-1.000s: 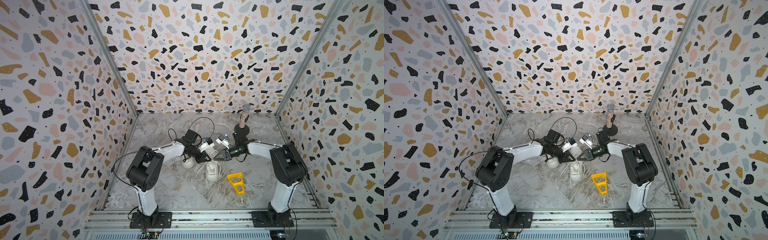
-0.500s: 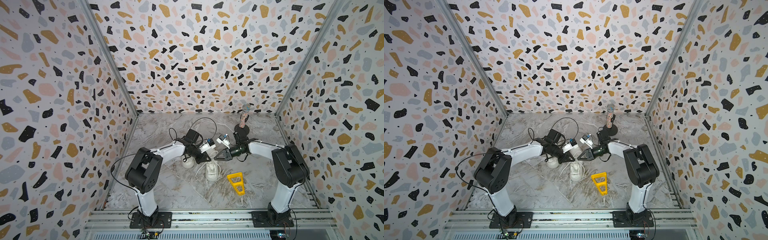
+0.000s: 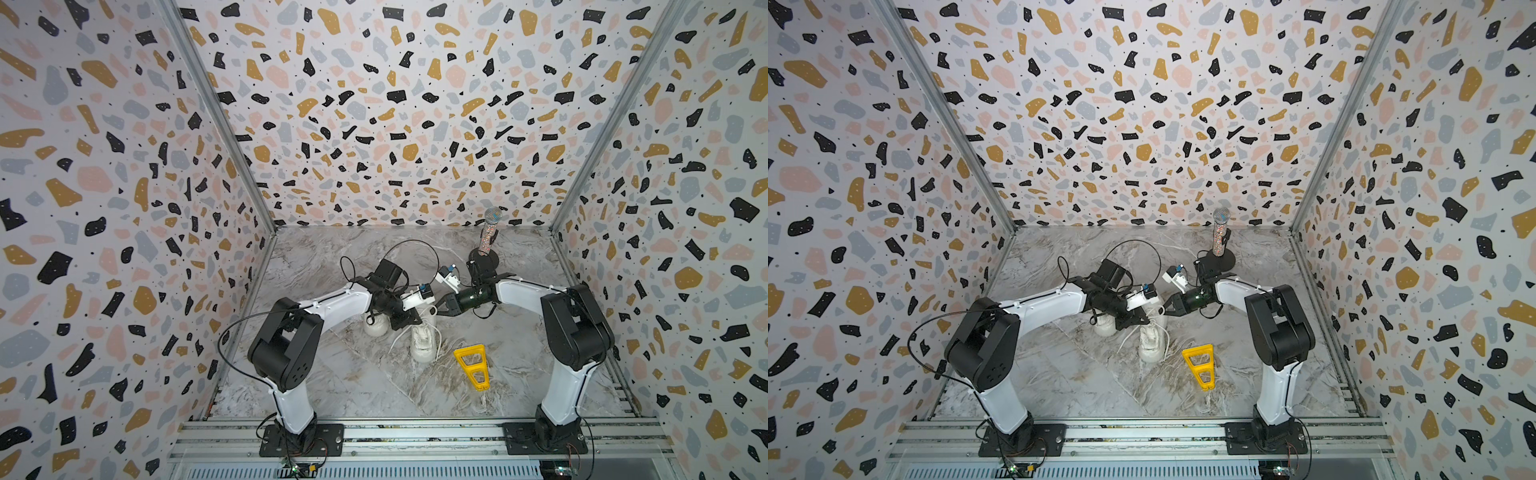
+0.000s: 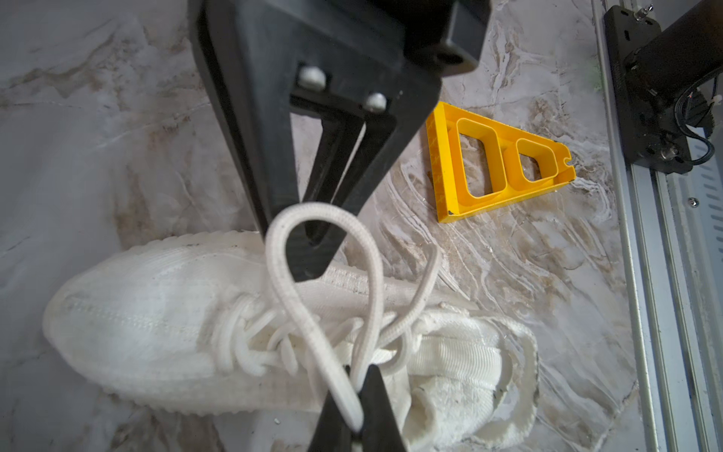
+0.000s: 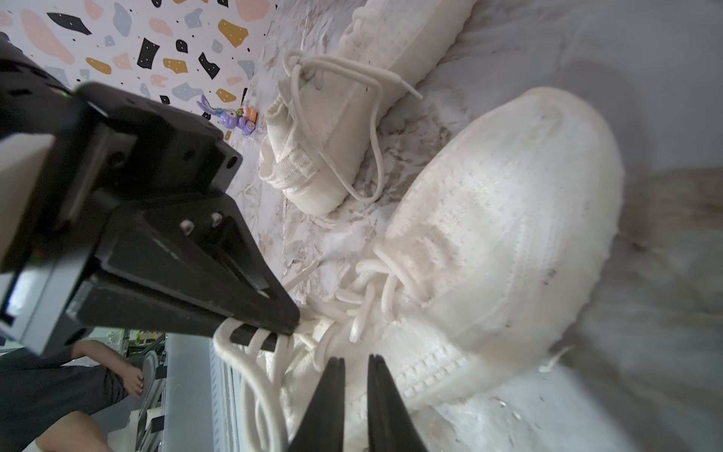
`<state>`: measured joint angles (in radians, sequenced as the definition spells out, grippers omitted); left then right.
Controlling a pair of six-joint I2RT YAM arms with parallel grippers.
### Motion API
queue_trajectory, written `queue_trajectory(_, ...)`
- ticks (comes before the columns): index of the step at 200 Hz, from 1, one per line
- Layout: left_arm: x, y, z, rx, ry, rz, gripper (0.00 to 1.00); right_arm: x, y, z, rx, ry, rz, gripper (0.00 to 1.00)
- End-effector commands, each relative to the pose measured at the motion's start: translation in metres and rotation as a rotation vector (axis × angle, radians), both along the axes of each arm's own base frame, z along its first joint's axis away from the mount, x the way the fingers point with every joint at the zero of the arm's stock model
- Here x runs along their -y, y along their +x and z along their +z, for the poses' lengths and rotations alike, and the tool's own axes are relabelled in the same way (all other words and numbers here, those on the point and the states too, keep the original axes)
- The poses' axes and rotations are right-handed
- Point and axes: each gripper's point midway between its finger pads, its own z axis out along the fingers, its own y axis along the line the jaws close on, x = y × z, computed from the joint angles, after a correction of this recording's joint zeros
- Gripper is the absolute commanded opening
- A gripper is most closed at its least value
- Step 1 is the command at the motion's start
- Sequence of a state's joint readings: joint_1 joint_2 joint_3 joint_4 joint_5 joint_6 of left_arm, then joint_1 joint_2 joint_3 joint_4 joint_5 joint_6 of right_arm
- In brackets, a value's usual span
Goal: Tie the shoes
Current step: Cross the shoelace with the shoelace.
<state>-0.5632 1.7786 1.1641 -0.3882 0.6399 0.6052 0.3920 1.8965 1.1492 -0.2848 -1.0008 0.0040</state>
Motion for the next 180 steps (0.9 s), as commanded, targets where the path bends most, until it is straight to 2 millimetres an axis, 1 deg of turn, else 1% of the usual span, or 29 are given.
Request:
queue_trajectory(1, 0.001, 0.005, 0.017, 0.057, -0.006, -0.015, 0.00, -0.010, -0.005, 0.007, -0.031, 0.037, 0.028, 0.18)
queue_trajectory(46, 0.001, 0.006, 0.017, 0.063, -0.001, -0.013, 0.00, -0.015, -0.011, 0.016, -0.068, 0.104, 0.053, 0.23)
queue_trajectory(99, 0.002, 0.008, 0.019, 0.068, -0.003, -0.008, 0.00, -0.017, -0.020, 0.011, -0.107, 0.105, 0.080, 0.23)
queue_trajectory(124, 0.002, 0.008, 0.021, 0.071, -0.004, -0.005, 0.00, -0.018, -0.022, 0.010, -0.117, 0.106, 0.082, 0.23)
queue_trajectory(180, 0.002, 0.008, 0.019, 0.074, 0.004, -0.003, 0.00, -0.023, -0.024, 0.015, -0.151, 0.146, 0.092, 0.26)
